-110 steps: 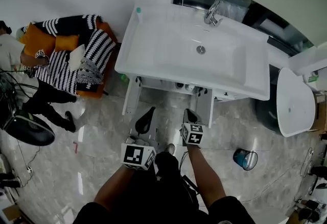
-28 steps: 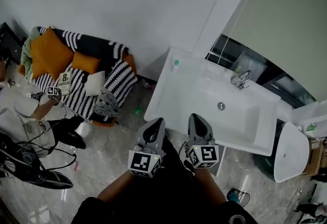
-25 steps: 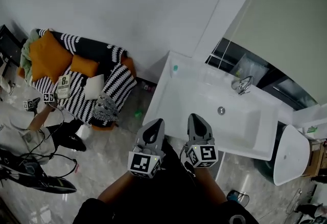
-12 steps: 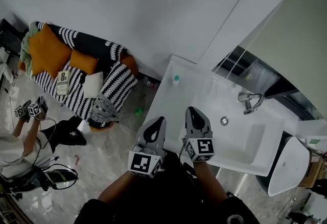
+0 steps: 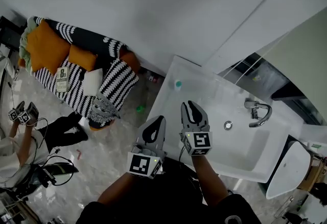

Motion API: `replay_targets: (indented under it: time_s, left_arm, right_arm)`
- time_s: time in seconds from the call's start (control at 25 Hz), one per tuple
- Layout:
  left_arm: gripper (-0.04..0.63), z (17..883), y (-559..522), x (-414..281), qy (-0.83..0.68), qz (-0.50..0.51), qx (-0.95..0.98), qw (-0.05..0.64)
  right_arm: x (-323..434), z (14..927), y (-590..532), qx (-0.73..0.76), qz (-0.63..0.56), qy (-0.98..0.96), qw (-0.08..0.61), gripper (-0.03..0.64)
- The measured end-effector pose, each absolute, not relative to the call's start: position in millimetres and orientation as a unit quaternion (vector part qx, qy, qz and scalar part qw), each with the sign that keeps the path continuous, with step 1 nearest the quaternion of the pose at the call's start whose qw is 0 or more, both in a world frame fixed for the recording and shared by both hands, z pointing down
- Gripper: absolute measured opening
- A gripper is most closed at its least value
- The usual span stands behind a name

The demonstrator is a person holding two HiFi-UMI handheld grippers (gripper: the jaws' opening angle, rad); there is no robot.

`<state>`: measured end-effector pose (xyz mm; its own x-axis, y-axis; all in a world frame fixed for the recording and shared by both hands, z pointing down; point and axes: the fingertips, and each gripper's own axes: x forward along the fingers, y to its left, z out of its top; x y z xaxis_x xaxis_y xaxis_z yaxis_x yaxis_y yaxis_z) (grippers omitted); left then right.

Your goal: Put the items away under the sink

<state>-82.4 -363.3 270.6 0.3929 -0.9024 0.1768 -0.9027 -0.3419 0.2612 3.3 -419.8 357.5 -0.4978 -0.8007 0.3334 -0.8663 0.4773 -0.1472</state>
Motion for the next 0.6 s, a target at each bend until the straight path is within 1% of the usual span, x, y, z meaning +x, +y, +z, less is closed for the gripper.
replay_targets:
  time_s: [0.6]
  left_arm:
    - [0.009, 305, -393, -92, -0.560, 0.026, 0.808, 0.180]
  right_arm:
    - [-18, 423, -477, 0.472, 0.162, -0.853, 0.155, 0.149]
